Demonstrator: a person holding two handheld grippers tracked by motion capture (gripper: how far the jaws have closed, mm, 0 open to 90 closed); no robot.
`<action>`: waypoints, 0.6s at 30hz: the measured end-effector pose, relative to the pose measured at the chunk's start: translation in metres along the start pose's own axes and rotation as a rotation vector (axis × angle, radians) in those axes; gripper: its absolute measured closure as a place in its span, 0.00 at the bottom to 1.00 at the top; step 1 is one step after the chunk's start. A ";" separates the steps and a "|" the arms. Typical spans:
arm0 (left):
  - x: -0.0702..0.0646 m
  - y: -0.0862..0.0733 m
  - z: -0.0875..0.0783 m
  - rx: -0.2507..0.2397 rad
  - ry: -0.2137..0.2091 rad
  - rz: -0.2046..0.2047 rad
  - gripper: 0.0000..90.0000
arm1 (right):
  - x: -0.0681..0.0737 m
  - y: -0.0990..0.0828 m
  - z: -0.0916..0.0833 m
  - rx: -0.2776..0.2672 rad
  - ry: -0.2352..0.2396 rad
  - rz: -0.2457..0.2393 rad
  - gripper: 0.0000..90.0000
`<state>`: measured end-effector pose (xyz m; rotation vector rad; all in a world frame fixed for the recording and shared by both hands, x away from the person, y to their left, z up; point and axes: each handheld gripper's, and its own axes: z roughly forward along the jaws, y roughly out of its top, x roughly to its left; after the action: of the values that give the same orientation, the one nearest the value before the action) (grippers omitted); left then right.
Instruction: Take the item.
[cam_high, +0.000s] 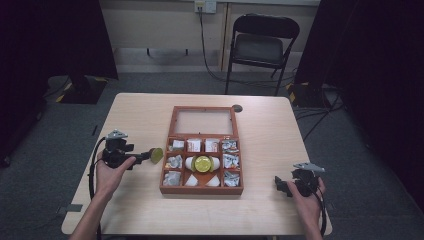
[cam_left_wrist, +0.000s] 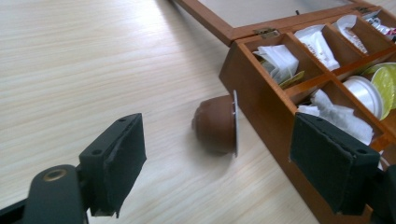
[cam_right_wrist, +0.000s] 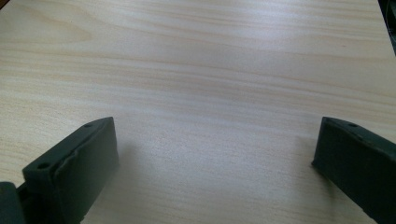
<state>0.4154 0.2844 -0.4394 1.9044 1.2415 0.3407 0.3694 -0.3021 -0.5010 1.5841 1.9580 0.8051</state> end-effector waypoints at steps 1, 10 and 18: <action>0.000 -0.001 -0.001 -0.002 -0.001 -0.012 0.20 | 0.000 0.000 0.000 0.000 0.000 0.000 0.00; 0.007 -0.014 -0.018 0.006 0.052 0.001 0.22 | 0.000 0.000 0.000 0.000 0.000 0.000 0.00; 0.023 -0.030 -0.035 0.019 0.102 -0.008 0.22 | 0.000 0.000 0.000 0.000 -0.001 0.000 0.00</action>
<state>0.3861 0.3264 -0.4449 1.9180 1.3234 0.4278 0.3696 -0.3022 -0.5010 1.5842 1.9573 0.8049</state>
